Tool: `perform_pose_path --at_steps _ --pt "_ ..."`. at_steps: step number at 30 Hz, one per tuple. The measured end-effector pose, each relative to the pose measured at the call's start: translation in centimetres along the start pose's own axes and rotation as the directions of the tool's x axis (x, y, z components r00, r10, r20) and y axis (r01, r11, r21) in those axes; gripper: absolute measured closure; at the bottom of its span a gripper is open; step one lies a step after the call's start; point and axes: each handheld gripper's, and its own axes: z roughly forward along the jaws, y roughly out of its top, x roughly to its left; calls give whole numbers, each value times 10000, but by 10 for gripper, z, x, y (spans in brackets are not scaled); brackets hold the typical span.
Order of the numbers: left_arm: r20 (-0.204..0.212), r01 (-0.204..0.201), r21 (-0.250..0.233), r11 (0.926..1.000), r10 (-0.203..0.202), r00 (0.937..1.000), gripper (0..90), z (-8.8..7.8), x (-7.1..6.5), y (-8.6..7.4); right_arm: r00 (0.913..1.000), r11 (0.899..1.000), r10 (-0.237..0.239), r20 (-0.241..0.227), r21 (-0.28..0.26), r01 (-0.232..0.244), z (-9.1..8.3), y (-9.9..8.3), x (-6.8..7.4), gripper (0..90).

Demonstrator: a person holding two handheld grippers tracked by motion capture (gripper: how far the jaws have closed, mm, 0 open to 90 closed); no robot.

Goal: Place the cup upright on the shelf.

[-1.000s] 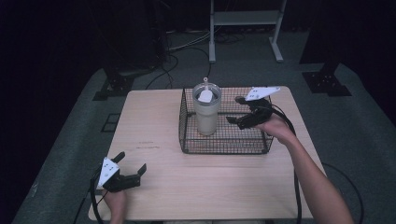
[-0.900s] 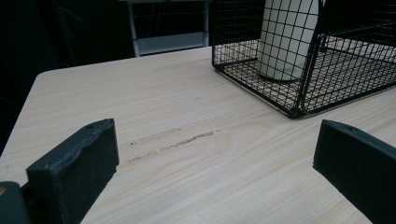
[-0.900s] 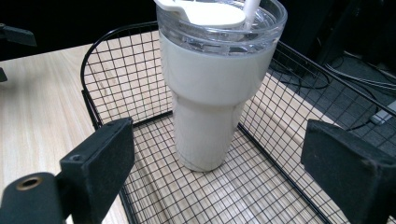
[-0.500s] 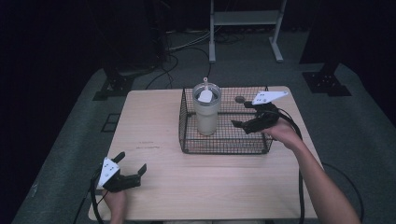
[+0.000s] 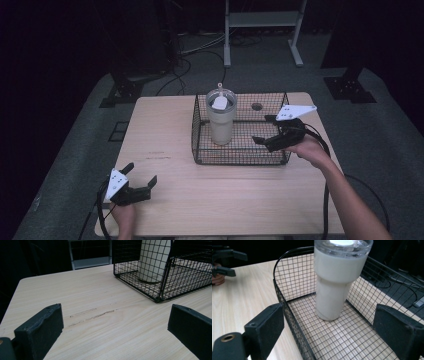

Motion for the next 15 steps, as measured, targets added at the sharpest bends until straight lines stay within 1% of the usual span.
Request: perform_pose_path --at_steps 5,8,15 --pt "-2 55 -17 10000 -55 10000 0 0 0 0 10000 10000 -19 1 22 19 -7 -7 4 94" --pt "6 54 -13 10000 -54 10000 0 0 0 0 9998 9999 -114 166 -14 115 -11 -12 6 94" --pt "-1 6 45 10000 -6 10000 0 0 0 0 9998 10000 -78 161 -40 79 -20 -22 12 94"
